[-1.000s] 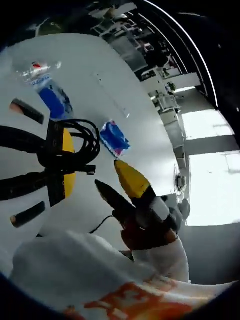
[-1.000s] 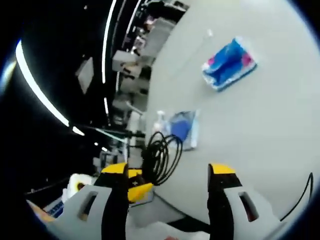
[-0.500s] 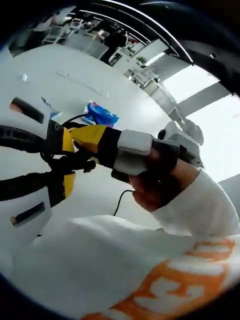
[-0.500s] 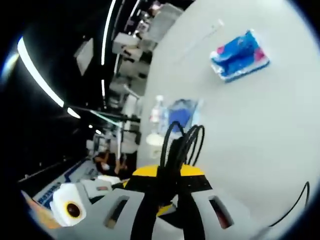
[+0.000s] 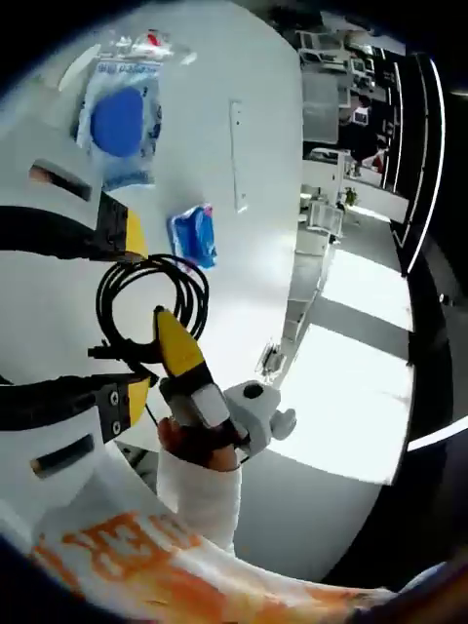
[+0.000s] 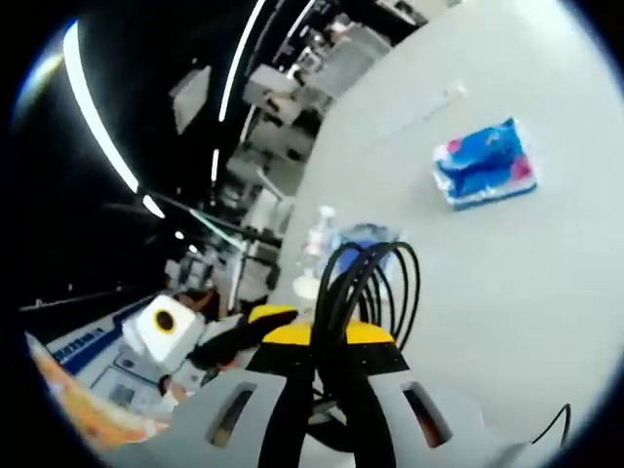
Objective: Arrange the tabletop items into an orderly group along one side of the table until the central work area is clear of visible clutter.
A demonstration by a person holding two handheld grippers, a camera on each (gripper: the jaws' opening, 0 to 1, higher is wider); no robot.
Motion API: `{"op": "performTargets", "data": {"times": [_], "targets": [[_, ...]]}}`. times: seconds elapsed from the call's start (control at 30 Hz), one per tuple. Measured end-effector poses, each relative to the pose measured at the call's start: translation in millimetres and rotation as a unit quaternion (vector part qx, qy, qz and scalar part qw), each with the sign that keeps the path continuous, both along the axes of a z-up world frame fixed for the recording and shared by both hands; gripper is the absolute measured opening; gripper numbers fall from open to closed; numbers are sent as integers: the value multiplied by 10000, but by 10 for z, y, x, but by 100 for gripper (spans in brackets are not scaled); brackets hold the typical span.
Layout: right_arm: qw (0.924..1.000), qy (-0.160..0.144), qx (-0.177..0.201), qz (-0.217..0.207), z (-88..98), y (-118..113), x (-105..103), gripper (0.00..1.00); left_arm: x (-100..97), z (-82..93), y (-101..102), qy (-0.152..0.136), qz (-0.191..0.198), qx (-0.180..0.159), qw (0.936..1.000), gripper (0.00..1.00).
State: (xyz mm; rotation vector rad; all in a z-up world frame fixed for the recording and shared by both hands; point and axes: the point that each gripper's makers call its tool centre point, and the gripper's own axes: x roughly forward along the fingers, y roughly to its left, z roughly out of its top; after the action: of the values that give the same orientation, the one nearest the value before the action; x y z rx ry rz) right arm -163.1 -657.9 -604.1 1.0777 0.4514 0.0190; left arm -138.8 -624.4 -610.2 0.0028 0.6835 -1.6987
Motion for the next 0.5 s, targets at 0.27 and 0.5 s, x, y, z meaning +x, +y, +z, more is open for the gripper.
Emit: {"op": "performTargets", "data": {"times": [0.27, 0.5], "targets": [[9906, -1247, 465, 306, 690, 115, 77, 6, -219, 177, 22, 1724, -127, -511, 9836, 68], [9775, -1939, 600, 578, 1091, 219, 84, 5, -475, 371, -21, 2605, -466, -916, 9600, 77]]}}
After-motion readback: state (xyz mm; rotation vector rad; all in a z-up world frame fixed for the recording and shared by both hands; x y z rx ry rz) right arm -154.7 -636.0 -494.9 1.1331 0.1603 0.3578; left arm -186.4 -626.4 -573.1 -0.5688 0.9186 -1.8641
